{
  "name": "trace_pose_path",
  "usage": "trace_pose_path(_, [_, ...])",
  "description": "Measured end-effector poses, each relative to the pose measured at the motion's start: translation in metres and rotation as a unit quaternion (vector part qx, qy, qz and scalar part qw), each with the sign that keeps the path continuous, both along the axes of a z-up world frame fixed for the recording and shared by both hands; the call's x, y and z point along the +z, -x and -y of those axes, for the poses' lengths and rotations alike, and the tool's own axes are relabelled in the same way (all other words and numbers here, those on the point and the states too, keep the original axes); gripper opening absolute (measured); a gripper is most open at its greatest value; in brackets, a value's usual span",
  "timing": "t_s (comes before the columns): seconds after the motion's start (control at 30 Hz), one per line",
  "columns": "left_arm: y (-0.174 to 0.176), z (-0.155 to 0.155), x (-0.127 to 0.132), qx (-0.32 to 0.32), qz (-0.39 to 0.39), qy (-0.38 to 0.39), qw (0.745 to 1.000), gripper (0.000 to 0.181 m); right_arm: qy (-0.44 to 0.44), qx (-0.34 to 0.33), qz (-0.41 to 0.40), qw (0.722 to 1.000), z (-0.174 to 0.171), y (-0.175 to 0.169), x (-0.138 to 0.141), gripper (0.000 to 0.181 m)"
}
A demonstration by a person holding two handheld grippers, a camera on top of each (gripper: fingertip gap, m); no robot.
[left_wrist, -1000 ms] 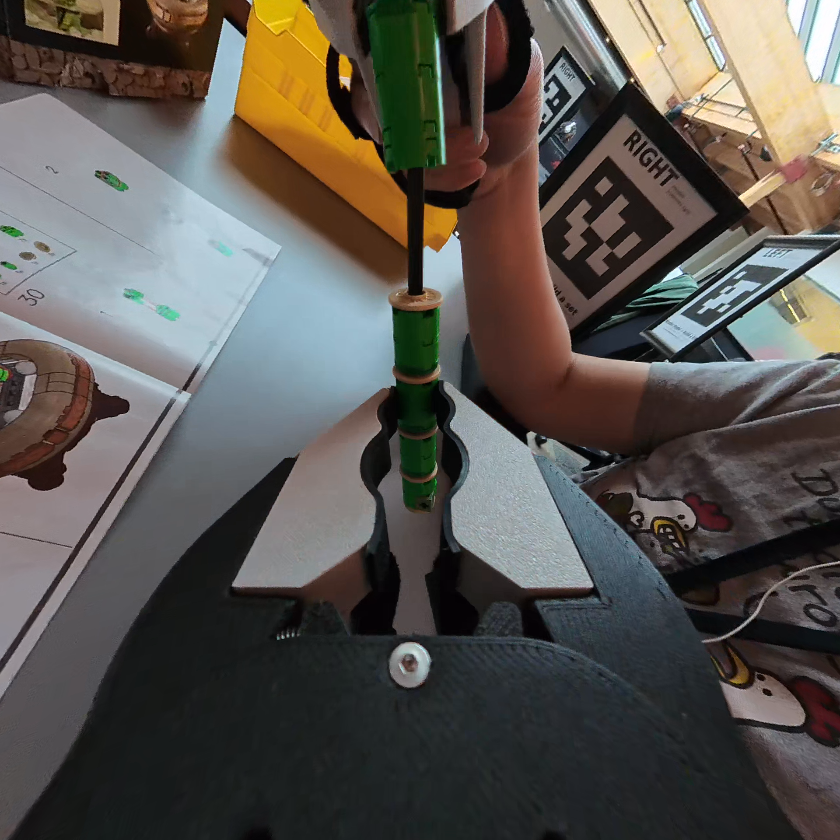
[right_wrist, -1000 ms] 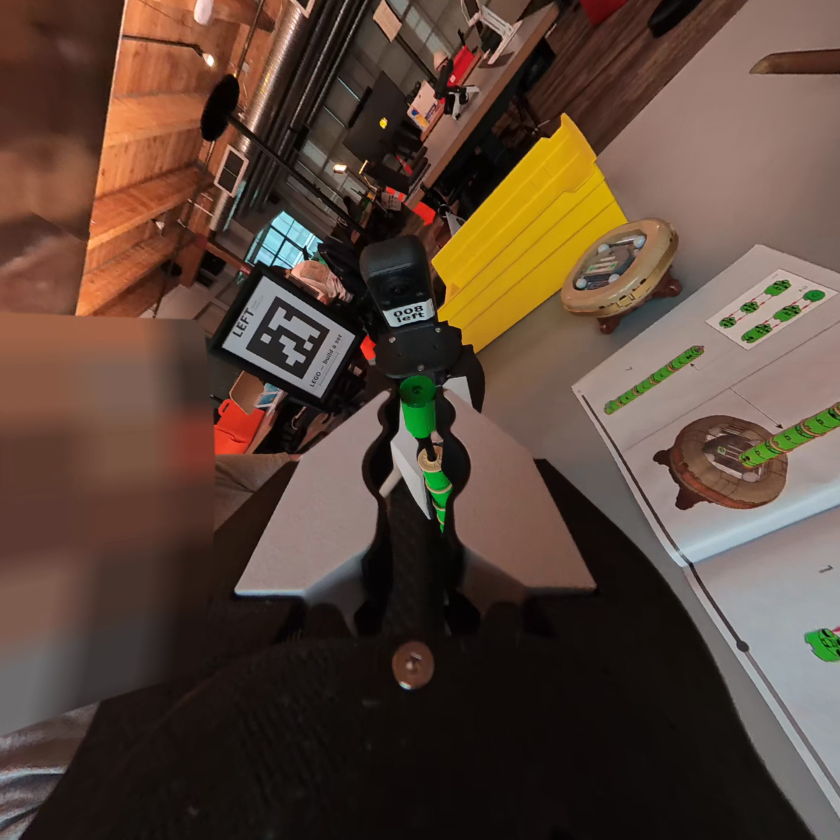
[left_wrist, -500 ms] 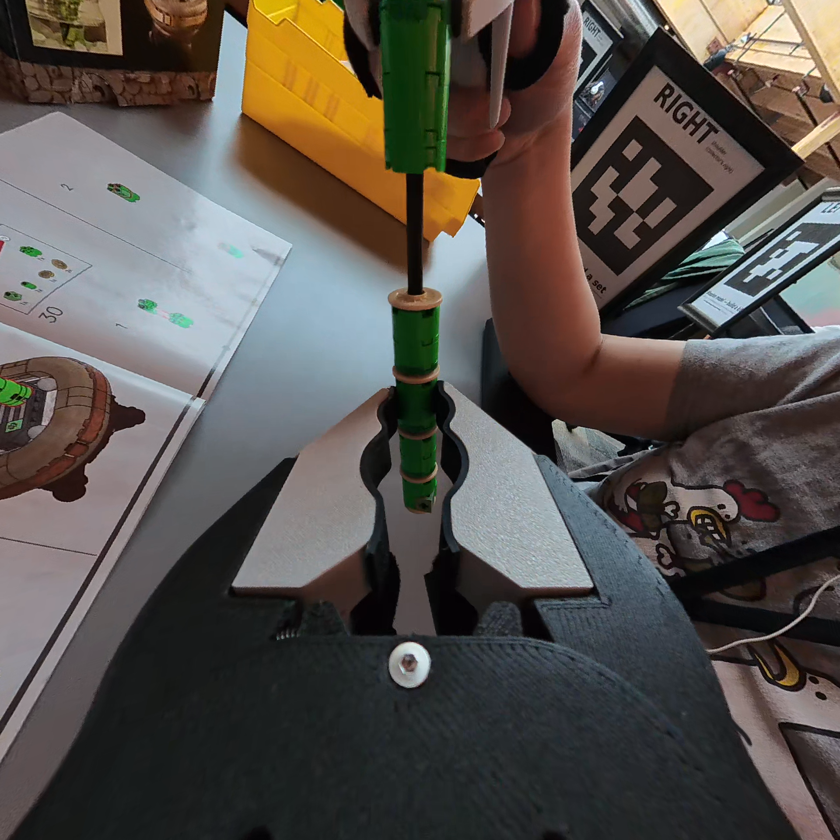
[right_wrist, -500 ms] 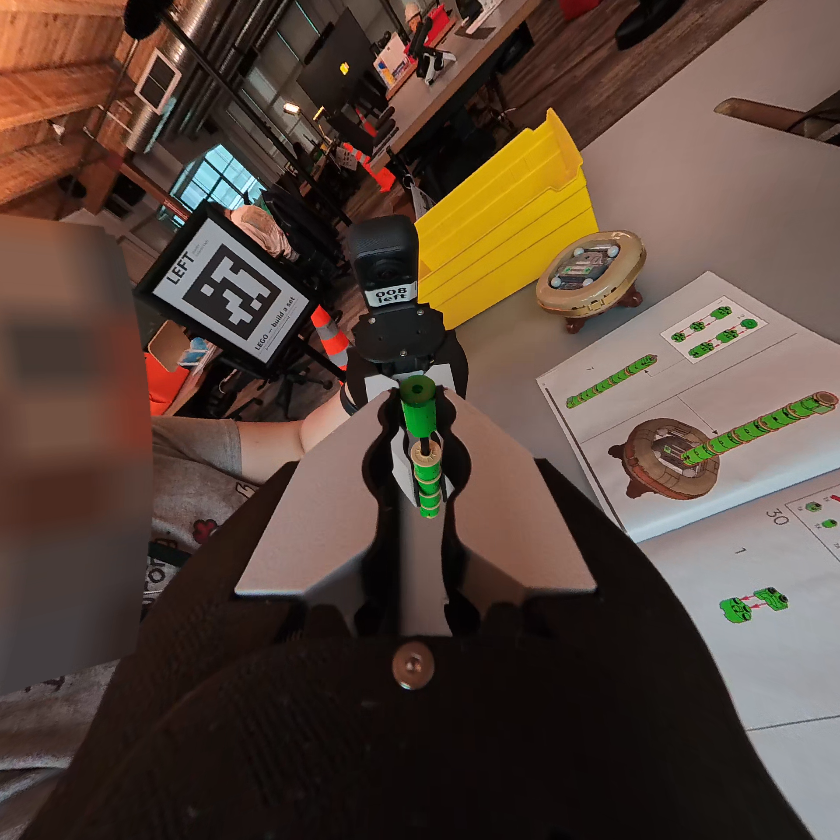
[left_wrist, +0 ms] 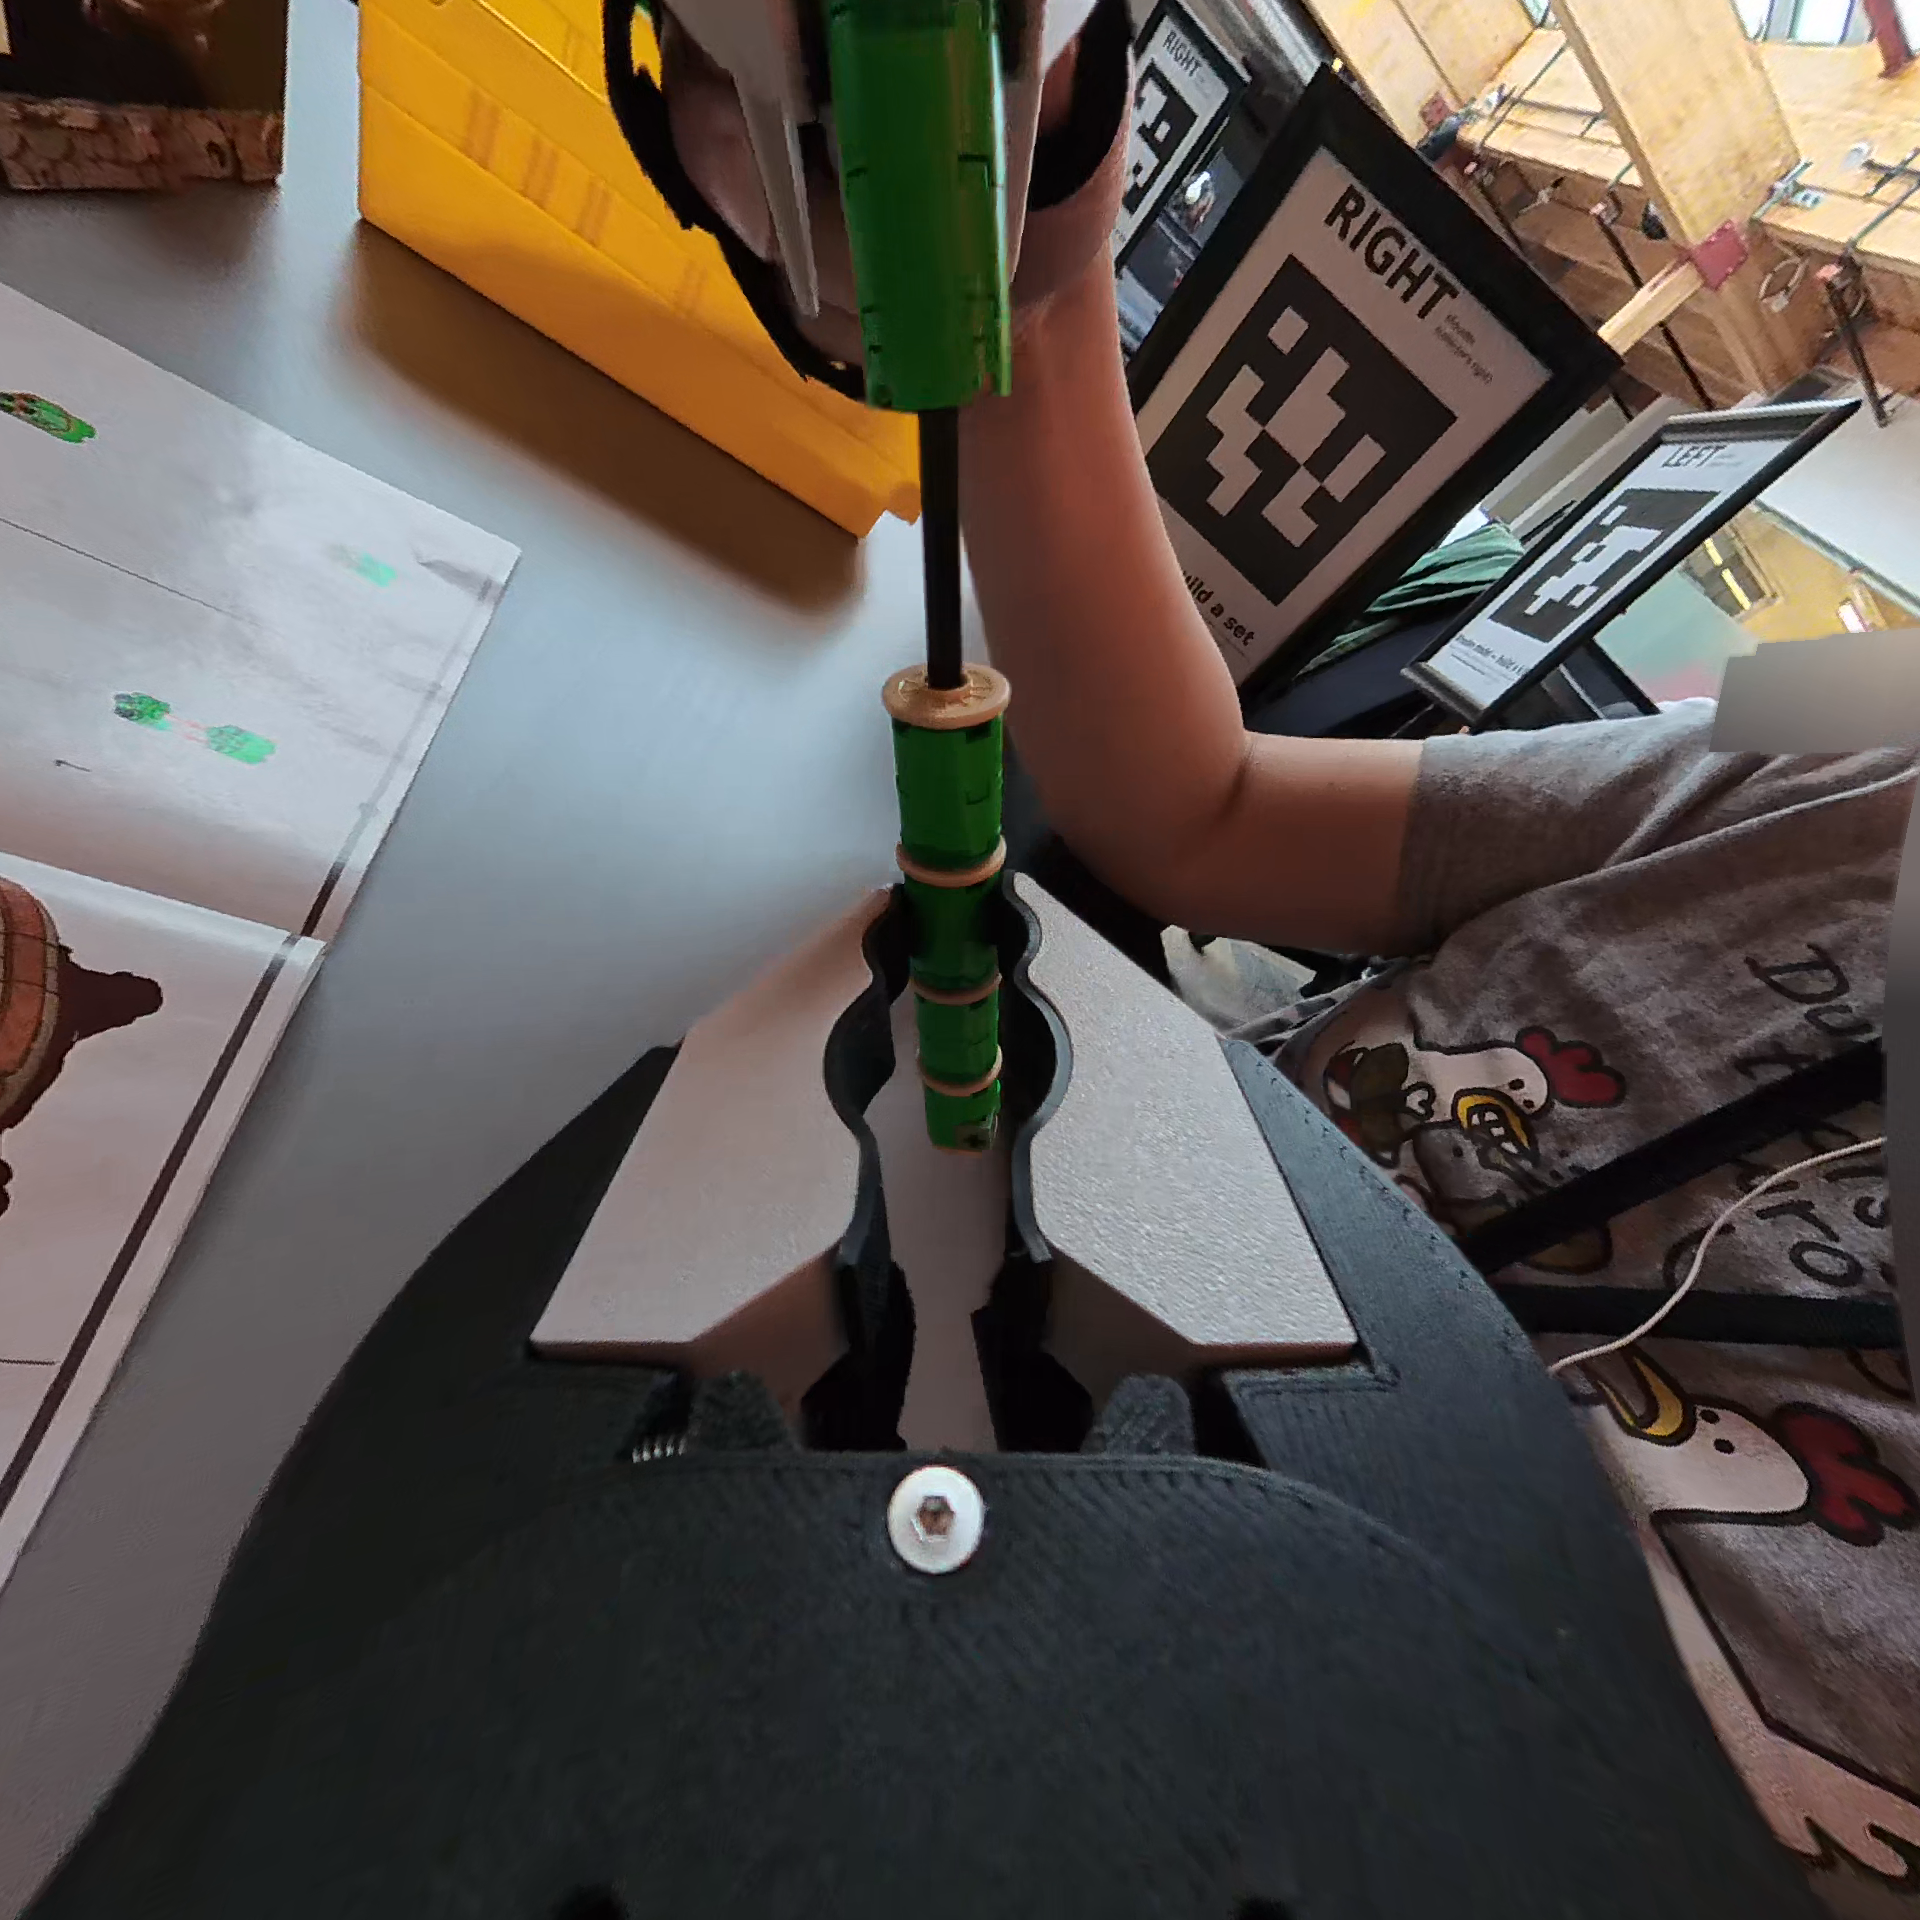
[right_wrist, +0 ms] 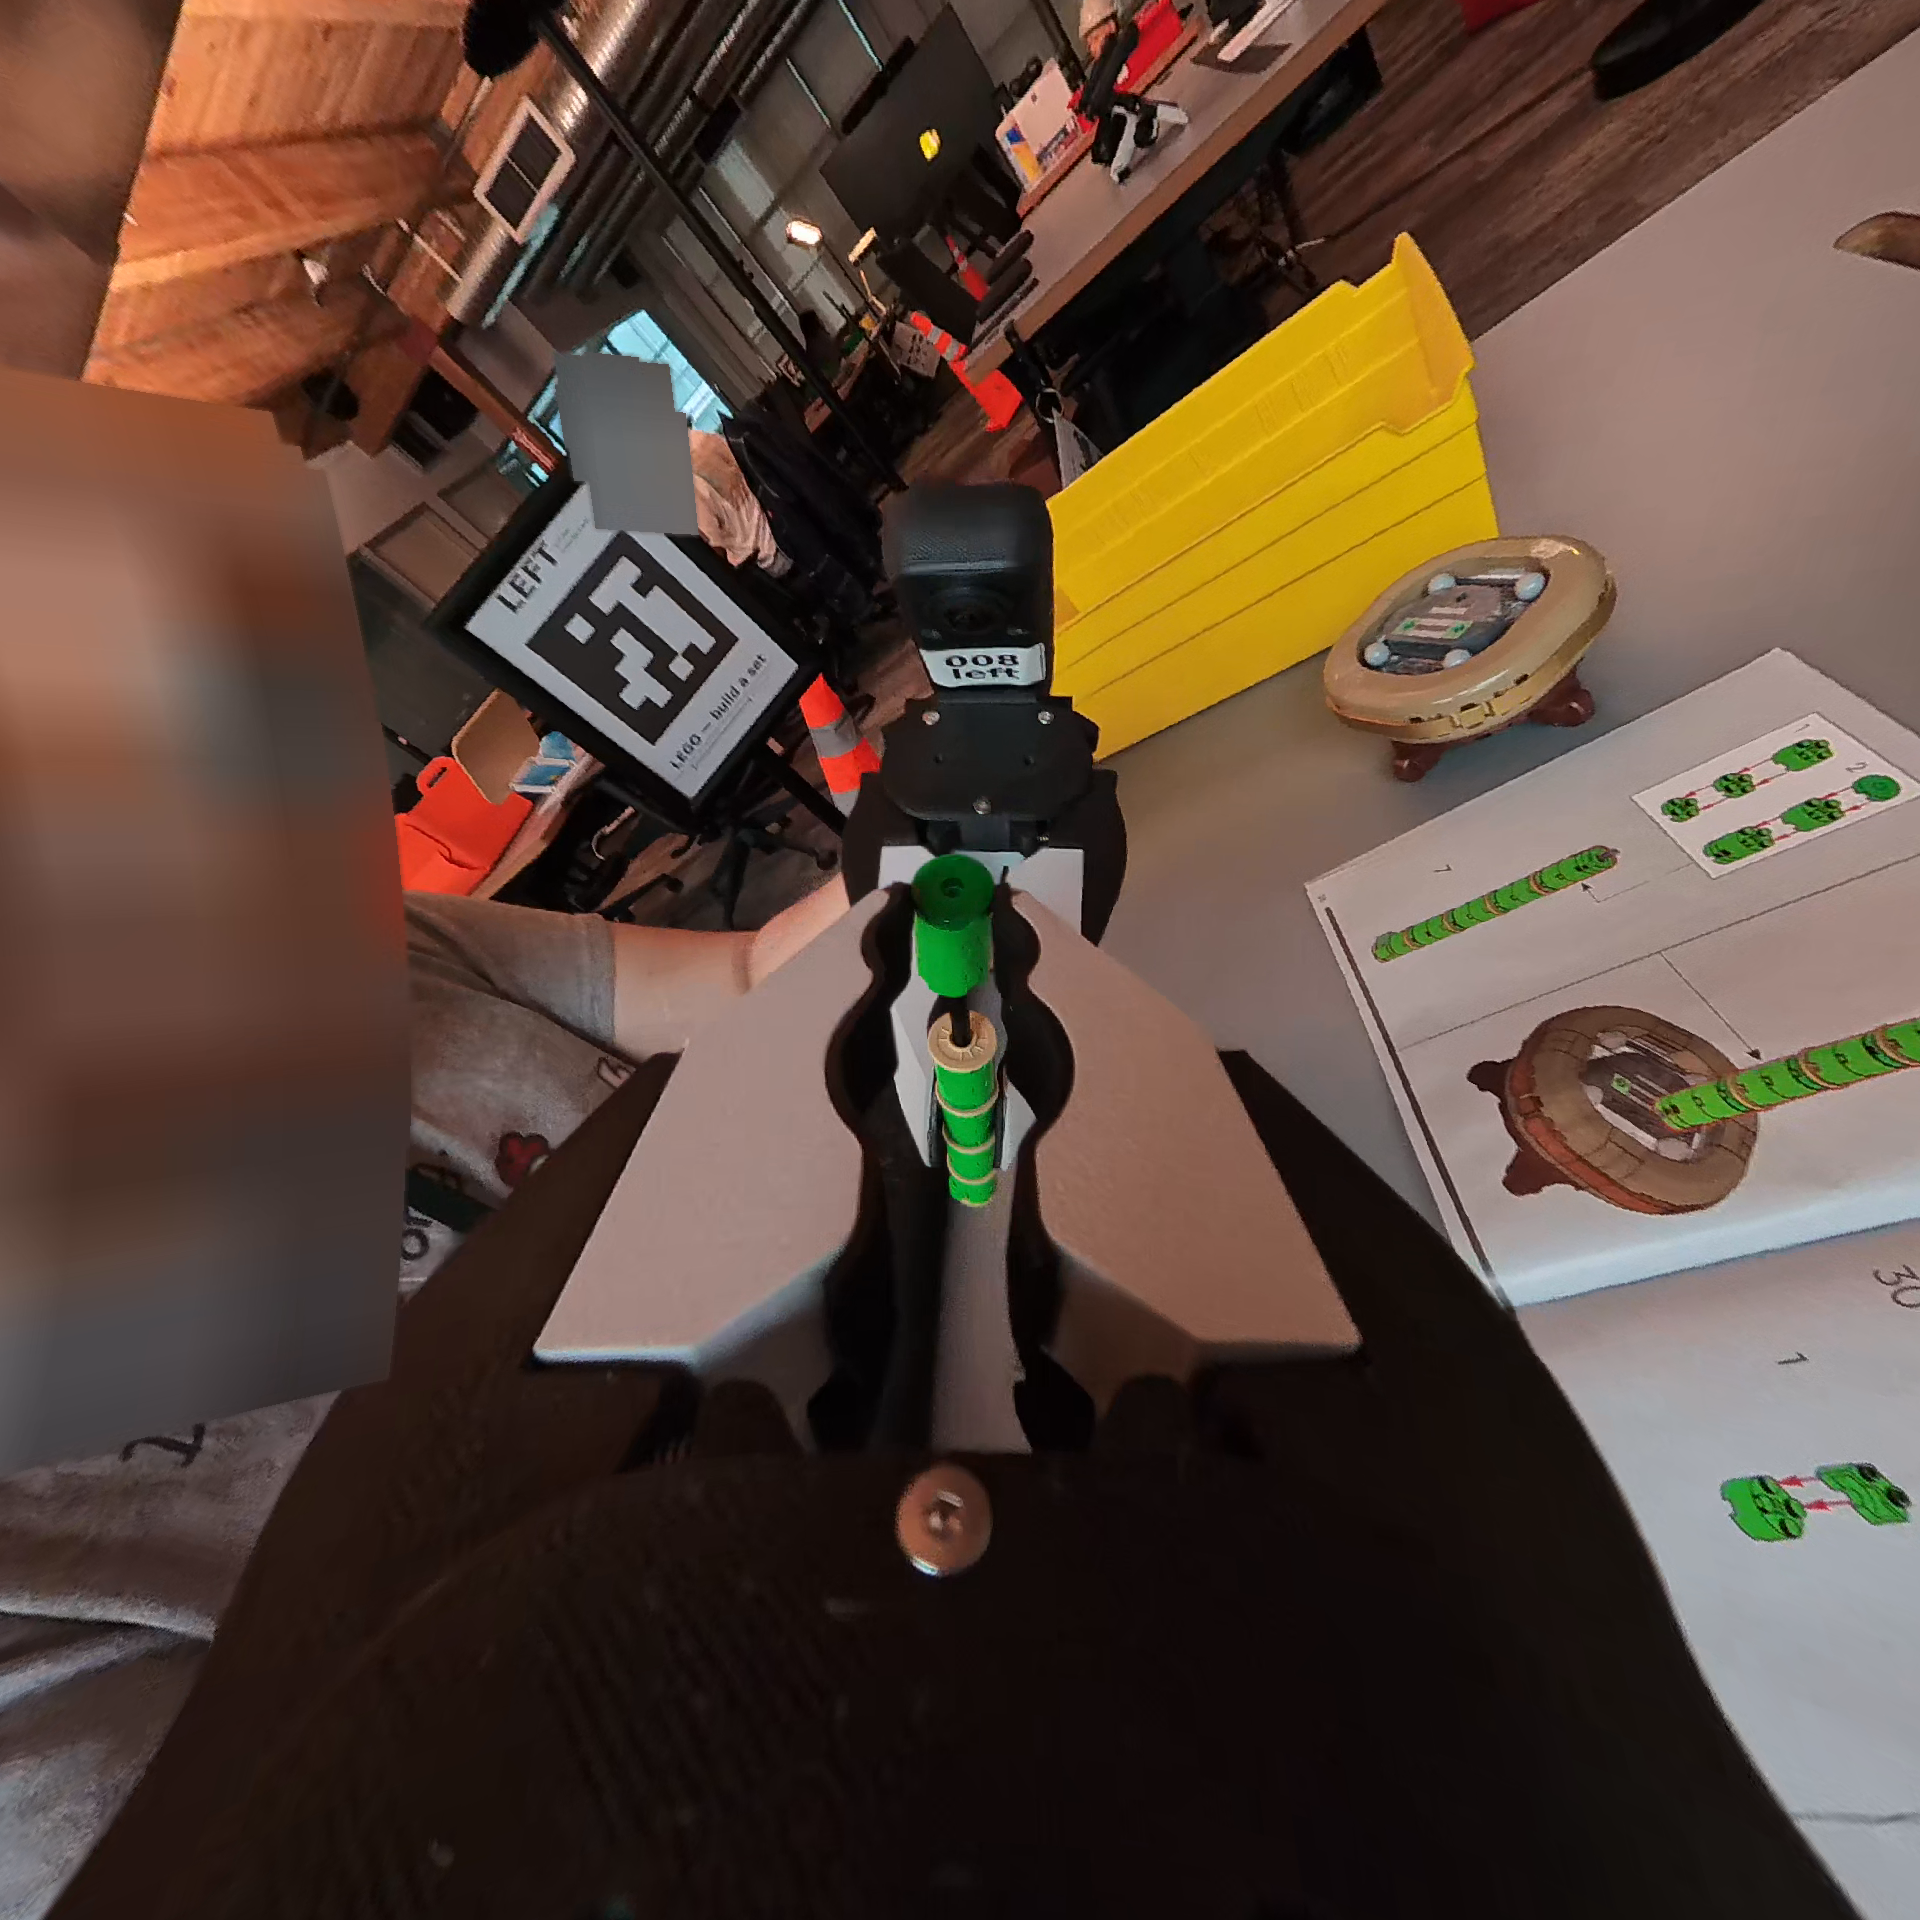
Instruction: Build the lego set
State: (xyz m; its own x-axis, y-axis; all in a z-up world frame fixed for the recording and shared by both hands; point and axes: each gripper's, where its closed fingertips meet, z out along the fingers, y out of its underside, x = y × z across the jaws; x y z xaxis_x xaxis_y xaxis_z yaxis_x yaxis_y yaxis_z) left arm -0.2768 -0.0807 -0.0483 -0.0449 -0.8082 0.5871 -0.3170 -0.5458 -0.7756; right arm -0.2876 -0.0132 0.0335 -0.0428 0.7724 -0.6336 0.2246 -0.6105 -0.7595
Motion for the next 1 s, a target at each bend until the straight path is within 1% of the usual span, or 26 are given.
trace_pose_path(0.23, [0.001, -0.004, -0.018, 0.012, -0.059, -0.037, 0.998, 0.014, -0.031, -0.002, 0.056, 0.998, 0.003, -0.006, -0.013, 0.013])
trace_pose_path(0.33, [-0.001, -0.004, -0.022, 0.015, -0.069, -0.044, 0.997, 0.014, -0.044, -0.002, 0.065, 0.997, 0.004, -0.007, -0.014, 0.013])
trace_pose_path(0.43, [-0.001, -0.005, -0.019, 0.017, -0.058, -0.037, 0.997, 0.014, -0.043, -0.008, 0.054, 0.998, 0.001, -0.007, -0.011, 0.013])
trace_pose_path(0.57, [0.002, -0.008, -0.008, 0.025, -0.031, -0.030, 0.999, 0.014, -0.016, -0.014, 0.020, 1.000, -0.002, -0.005, -0.003, 0.014])
trace_pose_path(0.9, [0.005, -0.013, -0.007, 0.039, -0.033, -0.043, 0.998, 0.014, -0.004, -0.018, -0.004, 1.000, -0.006, 0.009, -0.001, 0.015])
trace_pose_path(1.0, [0.007, -0.015, -0.005, 0.047, -0.029, -0.044, 0.998, 0.015, -0.005, -0.017, 0.002, 1.000, -0.006, 0.014, -0.004, 0.015])
